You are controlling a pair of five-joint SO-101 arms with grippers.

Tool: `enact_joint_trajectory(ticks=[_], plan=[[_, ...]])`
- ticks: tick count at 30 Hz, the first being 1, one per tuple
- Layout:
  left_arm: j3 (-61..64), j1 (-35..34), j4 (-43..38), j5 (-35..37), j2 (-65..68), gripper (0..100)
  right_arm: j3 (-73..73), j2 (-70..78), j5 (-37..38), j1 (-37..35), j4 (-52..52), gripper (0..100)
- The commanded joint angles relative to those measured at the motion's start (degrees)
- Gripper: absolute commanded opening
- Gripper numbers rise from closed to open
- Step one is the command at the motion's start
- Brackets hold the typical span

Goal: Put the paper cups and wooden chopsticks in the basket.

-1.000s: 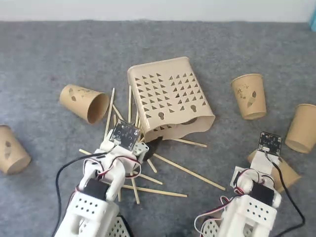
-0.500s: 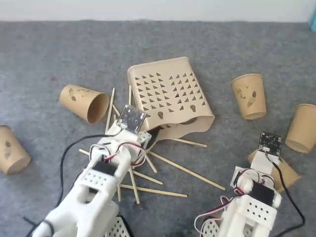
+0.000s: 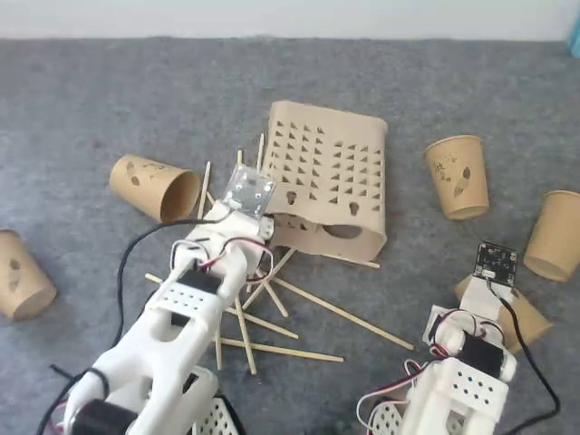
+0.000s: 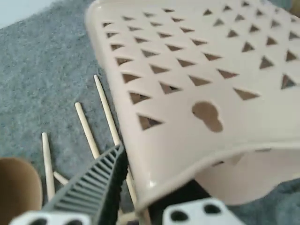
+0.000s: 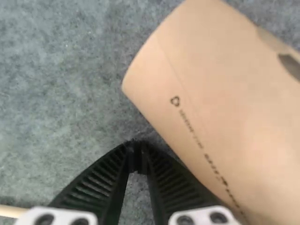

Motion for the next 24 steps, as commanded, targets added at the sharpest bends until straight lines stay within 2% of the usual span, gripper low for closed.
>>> enact_joint_trajectory(ticks=[1,5,11,15,24], plan=[[-10.77,0.35,10.46,2.90,-0.09,1,-1.85,-0.22,0.70,0.84,-1.27,0.6],[-24.75,0.35,26.29,10.73,0.44,1,-1.85,-0.22,0.70,0.84,-1.27,0.6],[-43.91,2.64,42.55,11.16,0.62,1,-1.85,-0.22,0.70,0.84,-1.27,0.6],[-55.25,3.43,49.23,11.34,5.27,1,-1.85,-0.22,0.70,0.84,-1.27,0.6],[-81.27,3.34,56.09,13.19,30.59,1,-1.85,-0.22,0.70,0.84,-1.27,0.6]])
